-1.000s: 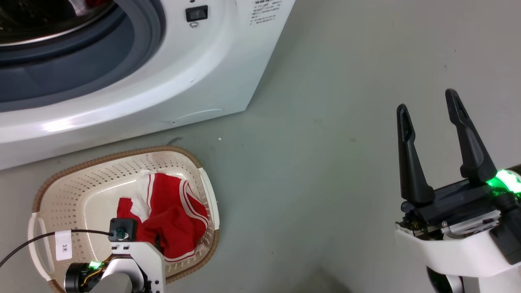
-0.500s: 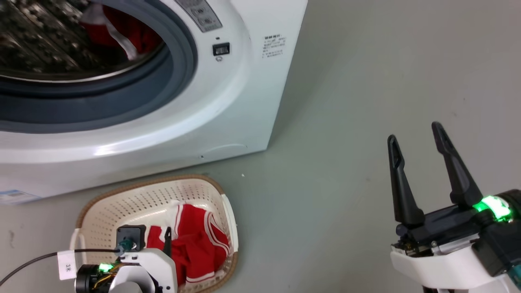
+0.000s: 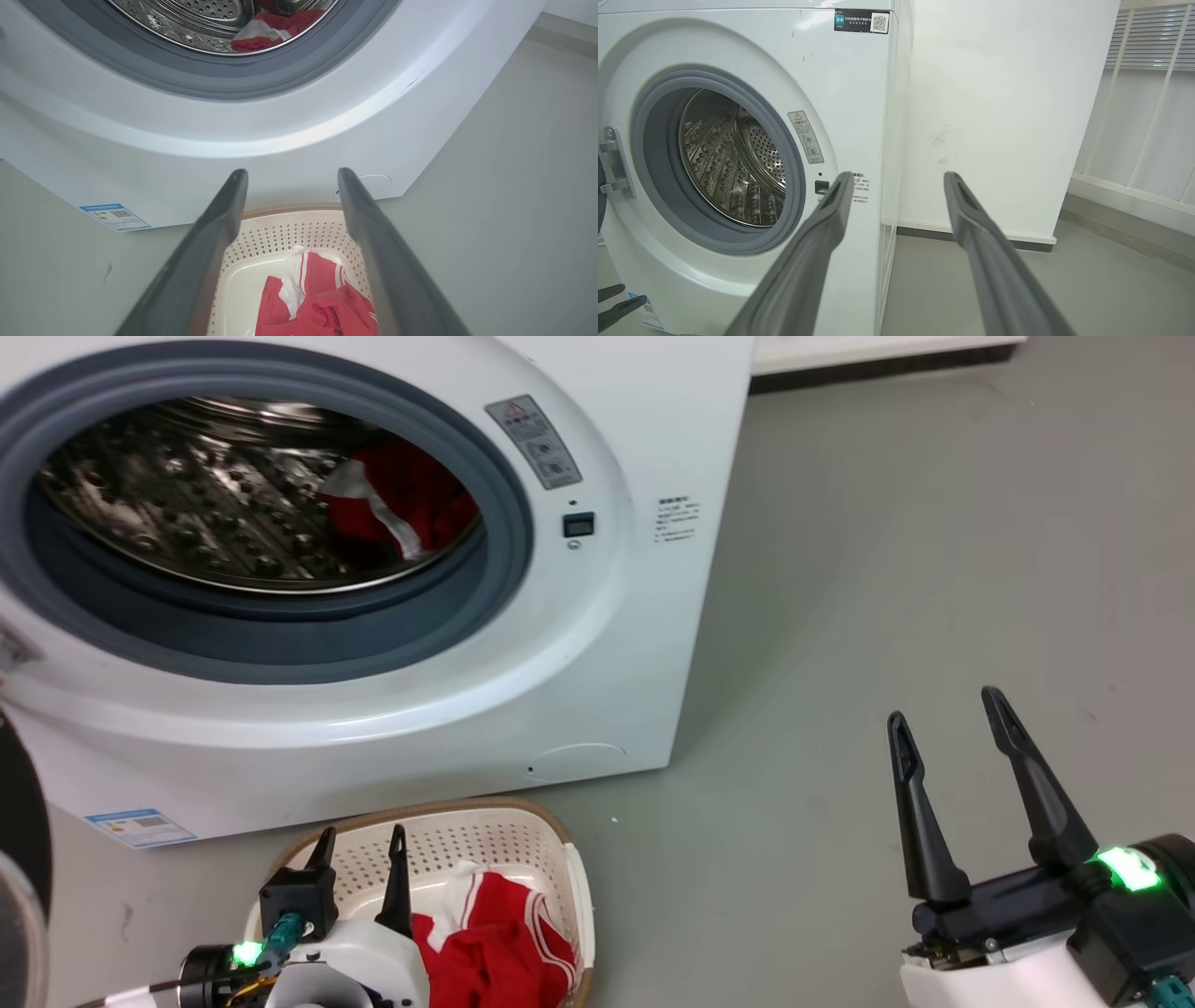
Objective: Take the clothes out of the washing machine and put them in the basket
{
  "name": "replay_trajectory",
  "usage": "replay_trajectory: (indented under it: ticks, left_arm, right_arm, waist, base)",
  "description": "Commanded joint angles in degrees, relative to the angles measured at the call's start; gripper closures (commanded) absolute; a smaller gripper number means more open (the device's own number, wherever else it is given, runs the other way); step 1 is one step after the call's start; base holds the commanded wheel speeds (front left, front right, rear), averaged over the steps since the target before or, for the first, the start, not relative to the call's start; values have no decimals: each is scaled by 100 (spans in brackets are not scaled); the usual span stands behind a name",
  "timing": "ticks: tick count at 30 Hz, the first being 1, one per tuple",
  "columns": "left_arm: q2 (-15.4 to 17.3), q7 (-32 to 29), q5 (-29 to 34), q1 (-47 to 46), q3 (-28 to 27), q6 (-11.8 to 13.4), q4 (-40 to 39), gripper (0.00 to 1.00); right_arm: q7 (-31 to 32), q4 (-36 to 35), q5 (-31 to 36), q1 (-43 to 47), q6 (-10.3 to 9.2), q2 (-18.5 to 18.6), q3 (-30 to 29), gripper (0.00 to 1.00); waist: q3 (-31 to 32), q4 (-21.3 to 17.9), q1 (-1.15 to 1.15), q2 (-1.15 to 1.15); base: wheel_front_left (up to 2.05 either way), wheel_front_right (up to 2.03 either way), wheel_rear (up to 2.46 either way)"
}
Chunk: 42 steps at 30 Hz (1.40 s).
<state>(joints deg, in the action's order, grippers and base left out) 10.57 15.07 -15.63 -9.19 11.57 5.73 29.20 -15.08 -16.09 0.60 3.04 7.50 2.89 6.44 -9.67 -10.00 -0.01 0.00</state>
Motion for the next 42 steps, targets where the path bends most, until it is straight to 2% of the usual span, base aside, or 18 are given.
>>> replay_trajectory:
  ticks: [1, 15, 25, 29, 35, 36, 37, 42]
  left_arm:
    - [-48, 14, 84, 78, -76, -3, -159, 0]
    - [-583, 15, 919, 916, -996, -80, -2273, 0]
    - [-736, 15, 1158, 1385, -1096, -60, -3193, 0]
    - [-760, 15, 1135, 1480, -1059, -45, -3161, 0]
    - [-766, 14, 1115, 1146, -1121, -198, -2710, 0]
    - [-748, 16, 1132, 968, -1150, -244, -2652, 0]
    - [-601, 14, 1167, 451, -1268, -406, -2224, 0]
    - [-331, 14, 1177, -434, -1439, -564, -1564, 0]
  right_arm:
    - [-14, 32, 0, 96, -2, -3, -22, 0]
    - [-15, 398, -242, 356, -2, -3, -295, 0]
    - [-15, 543, -389, 539, -2, -3, -478, 0]
    - [-15, 565, -395, 548, -2, -3, -484, 0]
    - [-14, 510, -404, 363, -2, -3, -416, 0]
    - [-14, 498, -409, 326, -2, -3, -393, 0]
    - [-14, 445, -425, 170, -2, -3, -302, 0]
    - [-14, 355, -455, -108, -2, -2, -148, 0]
  waist:
    - [116, 121, 1, 0]
    - [478, 525, 1, 0]
    - [706, 558, 1, 0]
    - [735, 534, 1, 0]
    - [566, 375, 1, 0]
    - [507, 335, 1, 0]
    - [289, 180, 1, 0]
    - [-96, -79, 1, 0]
  base:
    - [0, 0, 0]
    - [0, 0, 0]
    - [0, 0, 0]
    - [0, 0, 0]
    - [0, 0, 0]
    - [0, 0, 0]
    - [0, 0, 0]
    - [0, 0, 0]
